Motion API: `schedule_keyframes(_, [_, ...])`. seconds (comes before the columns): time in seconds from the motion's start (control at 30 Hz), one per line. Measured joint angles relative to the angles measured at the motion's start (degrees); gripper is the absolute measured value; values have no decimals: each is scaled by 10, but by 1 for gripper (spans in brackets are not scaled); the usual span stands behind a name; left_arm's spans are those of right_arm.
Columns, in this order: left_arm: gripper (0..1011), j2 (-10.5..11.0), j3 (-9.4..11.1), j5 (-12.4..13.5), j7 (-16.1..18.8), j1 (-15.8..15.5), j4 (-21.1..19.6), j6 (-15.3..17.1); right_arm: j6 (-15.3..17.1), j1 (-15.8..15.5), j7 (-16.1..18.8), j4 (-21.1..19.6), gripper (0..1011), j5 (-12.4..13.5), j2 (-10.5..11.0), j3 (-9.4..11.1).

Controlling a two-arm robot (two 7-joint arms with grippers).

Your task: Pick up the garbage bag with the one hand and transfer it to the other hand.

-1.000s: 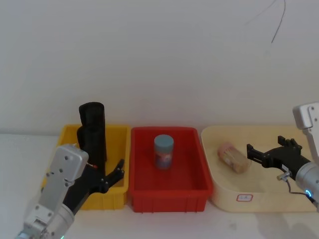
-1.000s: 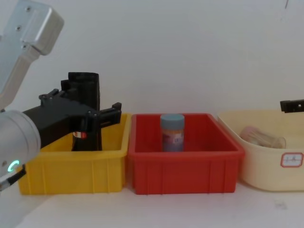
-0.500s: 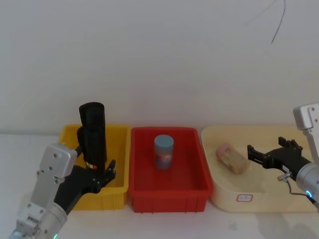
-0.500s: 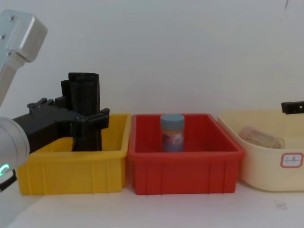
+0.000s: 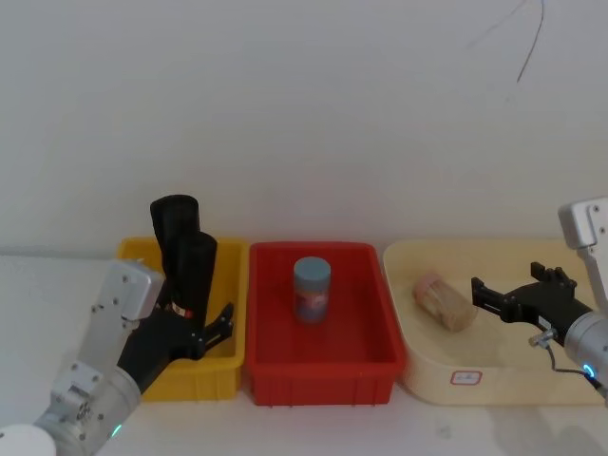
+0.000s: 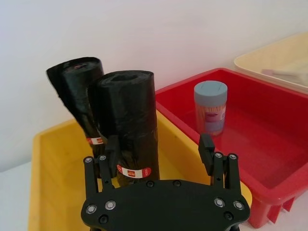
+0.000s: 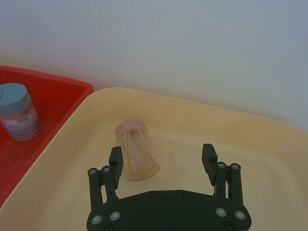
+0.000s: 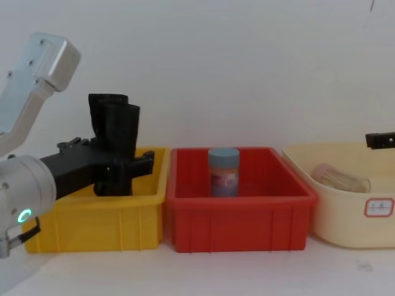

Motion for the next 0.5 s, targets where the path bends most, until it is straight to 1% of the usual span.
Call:
schedule_keyframes(0.1, [1001, -4, 3, 1, -11, -13, 15, -3, 0, 0, 0, 0, 1001, 0, 0, 0])
schedule_keyframes(0.23, [1001, -8, 6, 5, -15, -21, 24, -7, 0, 0, 0, 0, 1001, 0, 0, 0])
schedule_keyframes(0.5, [1001, -11, 7, 20, -13, -23, 24, -13, 0, 0, 0, 0, 1001, 0, 0, 0])
